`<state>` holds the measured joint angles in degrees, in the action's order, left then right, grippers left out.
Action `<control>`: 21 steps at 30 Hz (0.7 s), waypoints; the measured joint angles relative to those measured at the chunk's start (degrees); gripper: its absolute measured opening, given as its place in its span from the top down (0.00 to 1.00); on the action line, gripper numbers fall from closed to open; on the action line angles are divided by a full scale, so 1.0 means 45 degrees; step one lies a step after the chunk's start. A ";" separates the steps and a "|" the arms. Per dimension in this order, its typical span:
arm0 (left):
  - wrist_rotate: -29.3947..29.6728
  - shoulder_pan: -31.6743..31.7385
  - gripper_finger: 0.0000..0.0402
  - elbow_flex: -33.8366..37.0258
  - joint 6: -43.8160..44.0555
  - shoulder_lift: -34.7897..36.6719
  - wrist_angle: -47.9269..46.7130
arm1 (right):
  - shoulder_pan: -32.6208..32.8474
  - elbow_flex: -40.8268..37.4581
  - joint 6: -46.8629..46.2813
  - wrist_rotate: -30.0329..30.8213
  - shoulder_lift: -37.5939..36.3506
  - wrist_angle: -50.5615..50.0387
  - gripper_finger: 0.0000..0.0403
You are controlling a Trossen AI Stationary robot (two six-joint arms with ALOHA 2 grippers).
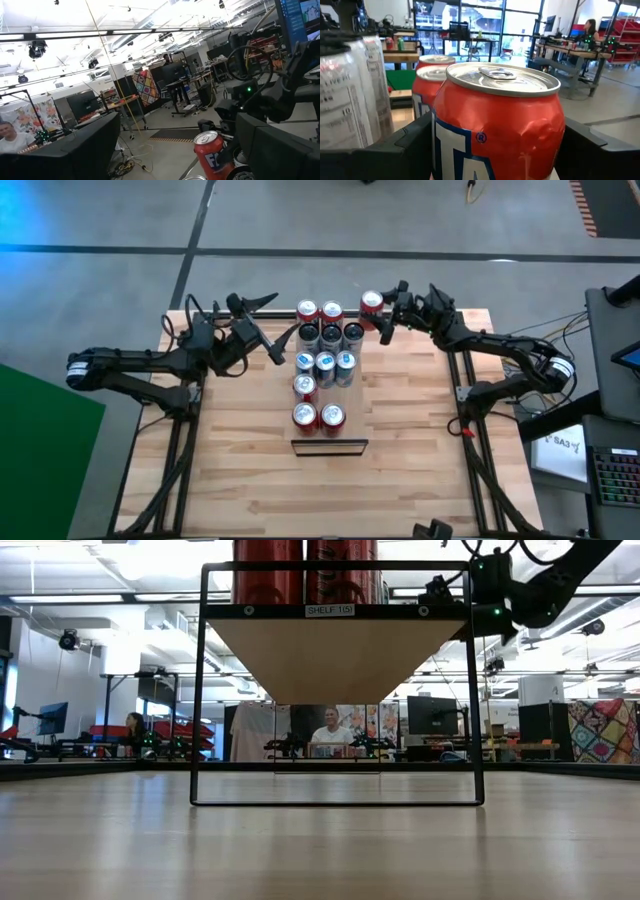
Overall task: Place canned beverage on shelf
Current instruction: Put the orange soda can on the shelf aligned with the other orange soda cans
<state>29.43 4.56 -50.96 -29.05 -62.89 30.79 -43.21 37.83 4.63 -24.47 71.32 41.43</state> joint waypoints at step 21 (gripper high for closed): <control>0.0005 0.0015 0.09 0.0000 0.0071 0.0000 0.0029 | 0.0271 -0.0010 -0.1349 0.1043 0.0027 0.0010 0.28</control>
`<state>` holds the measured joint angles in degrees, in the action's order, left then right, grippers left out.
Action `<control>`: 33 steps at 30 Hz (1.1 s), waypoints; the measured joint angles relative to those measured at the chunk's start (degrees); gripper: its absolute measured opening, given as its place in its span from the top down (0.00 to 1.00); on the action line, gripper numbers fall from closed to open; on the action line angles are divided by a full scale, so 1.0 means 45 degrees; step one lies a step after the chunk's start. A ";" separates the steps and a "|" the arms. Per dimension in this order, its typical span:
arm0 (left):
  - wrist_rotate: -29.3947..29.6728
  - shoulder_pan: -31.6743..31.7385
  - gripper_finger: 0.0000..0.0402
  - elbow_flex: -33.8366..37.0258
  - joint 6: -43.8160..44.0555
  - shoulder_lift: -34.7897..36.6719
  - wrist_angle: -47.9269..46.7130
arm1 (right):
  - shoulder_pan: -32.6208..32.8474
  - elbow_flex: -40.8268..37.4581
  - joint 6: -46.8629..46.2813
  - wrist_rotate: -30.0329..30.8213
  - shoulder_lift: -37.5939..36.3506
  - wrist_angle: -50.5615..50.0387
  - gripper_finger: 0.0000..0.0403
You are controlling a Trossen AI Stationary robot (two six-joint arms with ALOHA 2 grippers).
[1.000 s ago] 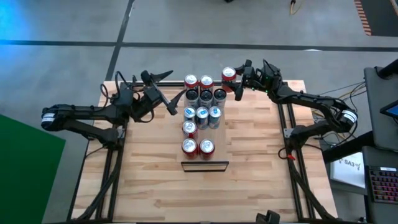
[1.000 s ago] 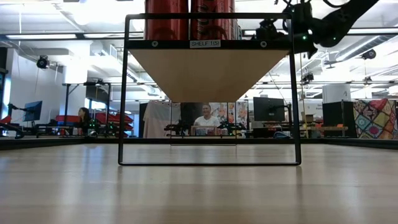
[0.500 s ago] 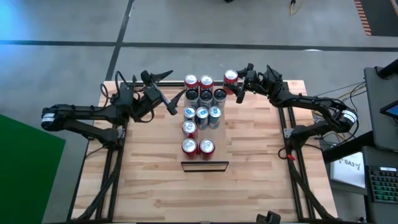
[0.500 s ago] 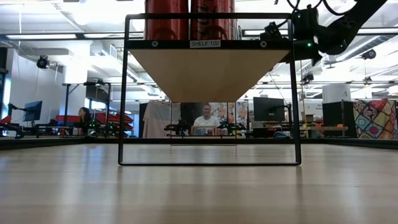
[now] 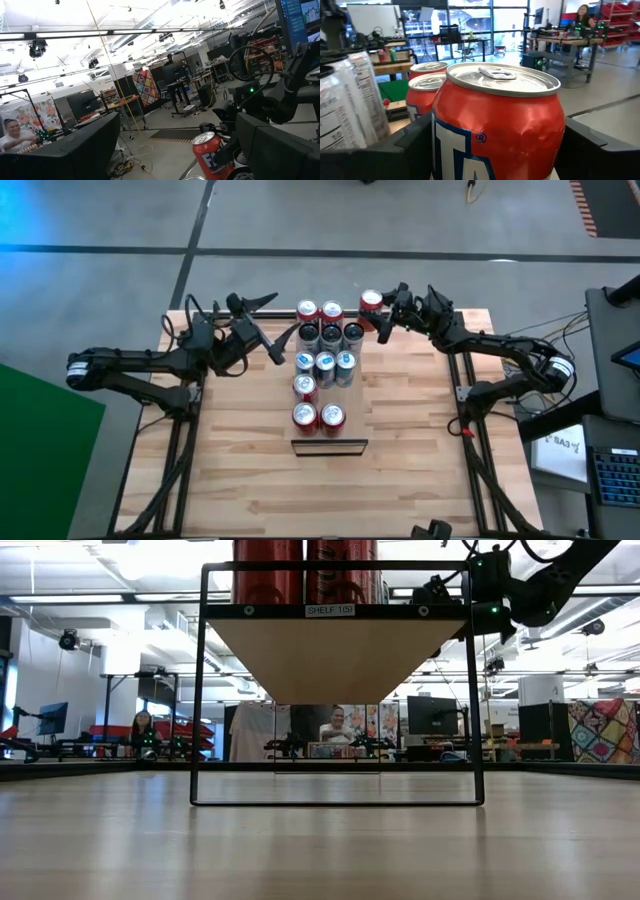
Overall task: Place canned beverage on shelf
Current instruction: Put the orange soda can on the shelf aligned with the other orange soda cans
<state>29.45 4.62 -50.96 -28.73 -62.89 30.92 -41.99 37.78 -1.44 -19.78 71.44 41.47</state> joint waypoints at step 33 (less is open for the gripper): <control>0.0000 0.0000 0.09 0.0000 0.0029 -0.0005 0.0180 | 0.0784 0.0427 -0.0033 0.1519 0.1437 0.0494 0.27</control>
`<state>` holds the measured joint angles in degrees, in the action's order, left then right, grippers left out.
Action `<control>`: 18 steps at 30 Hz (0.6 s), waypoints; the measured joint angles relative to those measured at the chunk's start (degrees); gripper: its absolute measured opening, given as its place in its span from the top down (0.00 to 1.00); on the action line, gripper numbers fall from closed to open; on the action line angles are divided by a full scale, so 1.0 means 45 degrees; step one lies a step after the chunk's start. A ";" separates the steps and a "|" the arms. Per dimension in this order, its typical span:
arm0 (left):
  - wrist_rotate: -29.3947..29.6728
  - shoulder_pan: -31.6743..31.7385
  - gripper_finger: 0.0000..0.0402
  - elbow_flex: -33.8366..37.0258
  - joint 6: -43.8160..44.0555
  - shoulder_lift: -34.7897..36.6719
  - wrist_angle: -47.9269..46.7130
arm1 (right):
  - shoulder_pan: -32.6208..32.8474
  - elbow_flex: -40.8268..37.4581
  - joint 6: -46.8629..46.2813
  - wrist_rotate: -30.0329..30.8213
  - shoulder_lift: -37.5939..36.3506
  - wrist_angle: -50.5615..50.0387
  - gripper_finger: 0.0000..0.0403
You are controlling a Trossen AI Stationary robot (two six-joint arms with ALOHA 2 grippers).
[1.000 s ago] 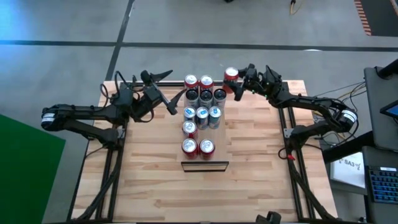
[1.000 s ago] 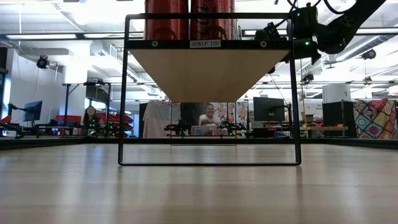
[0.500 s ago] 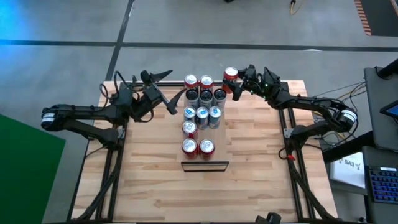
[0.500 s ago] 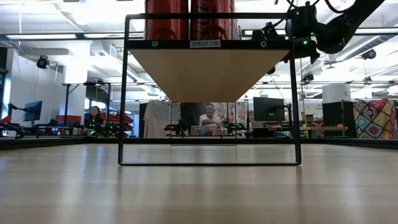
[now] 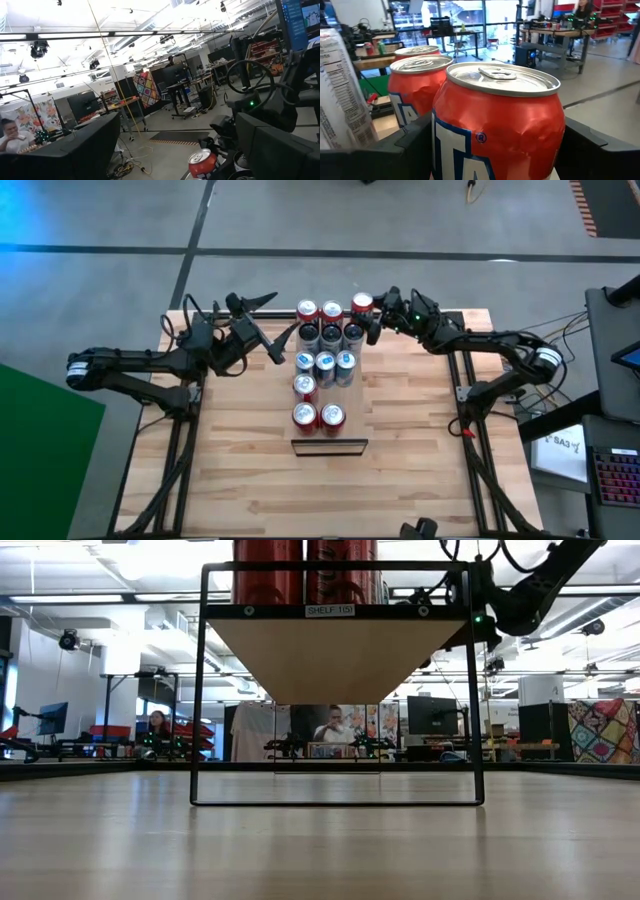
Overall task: Place canned beverage on shelf
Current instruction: Put the orange soda can on the shelf aligned with the other orange soda cans
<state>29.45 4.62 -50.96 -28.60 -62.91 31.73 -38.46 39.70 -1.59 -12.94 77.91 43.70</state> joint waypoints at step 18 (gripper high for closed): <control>0.0004 0.0000 0.09 0.0004 0.0348 0.0000 -0.0045 | 0.0547 0.0005 0.1177 -0.0120 0.0219 0.0259 0.24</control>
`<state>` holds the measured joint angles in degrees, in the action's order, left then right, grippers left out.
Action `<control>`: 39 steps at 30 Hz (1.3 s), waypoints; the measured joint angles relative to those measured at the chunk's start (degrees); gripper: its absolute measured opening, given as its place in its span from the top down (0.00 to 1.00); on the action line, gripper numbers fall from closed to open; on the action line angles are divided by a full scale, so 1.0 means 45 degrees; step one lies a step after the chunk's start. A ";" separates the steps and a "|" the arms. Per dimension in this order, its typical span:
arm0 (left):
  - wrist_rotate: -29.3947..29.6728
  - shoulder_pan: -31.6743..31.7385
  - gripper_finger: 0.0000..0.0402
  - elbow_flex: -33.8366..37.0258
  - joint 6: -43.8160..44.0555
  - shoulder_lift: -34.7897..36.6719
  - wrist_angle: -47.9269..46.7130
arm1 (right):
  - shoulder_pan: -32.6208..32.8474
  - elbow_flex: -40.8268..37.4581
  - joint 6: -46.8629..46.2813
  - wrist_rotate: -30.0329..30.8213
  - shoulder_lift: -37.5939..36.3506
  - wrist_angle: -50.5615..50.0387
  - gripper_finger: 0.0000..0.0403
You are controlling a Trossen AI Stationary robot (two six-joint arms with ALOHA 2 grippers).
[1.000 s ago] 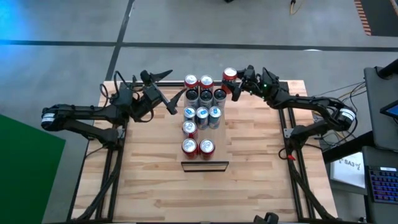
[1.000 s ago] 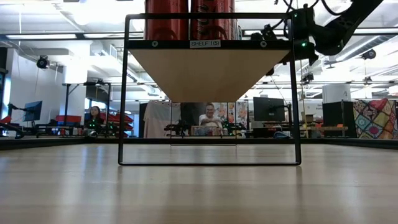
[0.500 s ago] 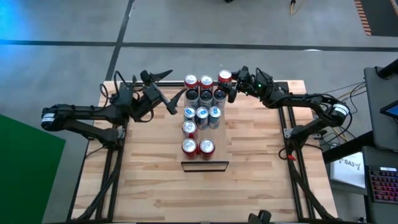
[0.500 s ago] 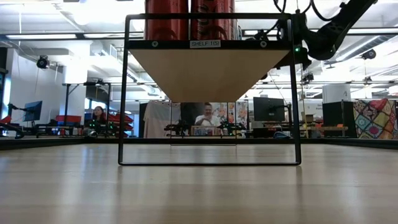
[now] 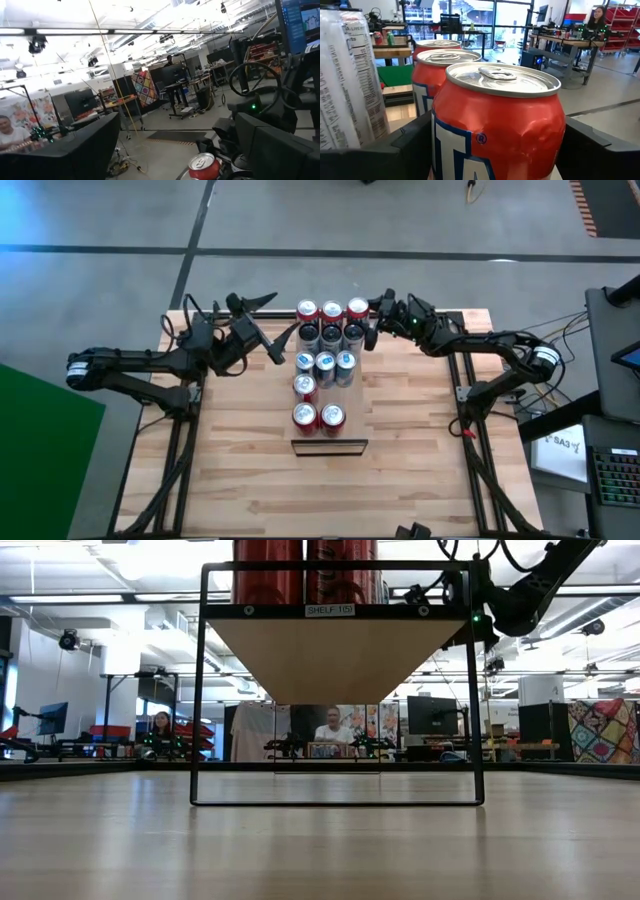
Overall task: Place canned beverage on shelf
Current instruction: Put the orange soda can on the shelf aligned with the other orange soda cans
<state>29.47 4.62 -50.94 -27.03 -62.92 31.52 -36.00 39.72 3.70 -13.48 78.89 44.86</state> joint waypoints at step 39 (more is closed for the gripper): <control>-0.0441 -0.0019 0.09 0.0025 0.1489 -0.0010 -0.1024 | 0.0002 0.0000 -0.0132 0.0139 0.0000 -0.0287 0.21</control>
<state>27.49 4.54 -50.83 -20.33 -62.96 26.92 -35.99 39.72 3.11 -12.86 78.89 43.57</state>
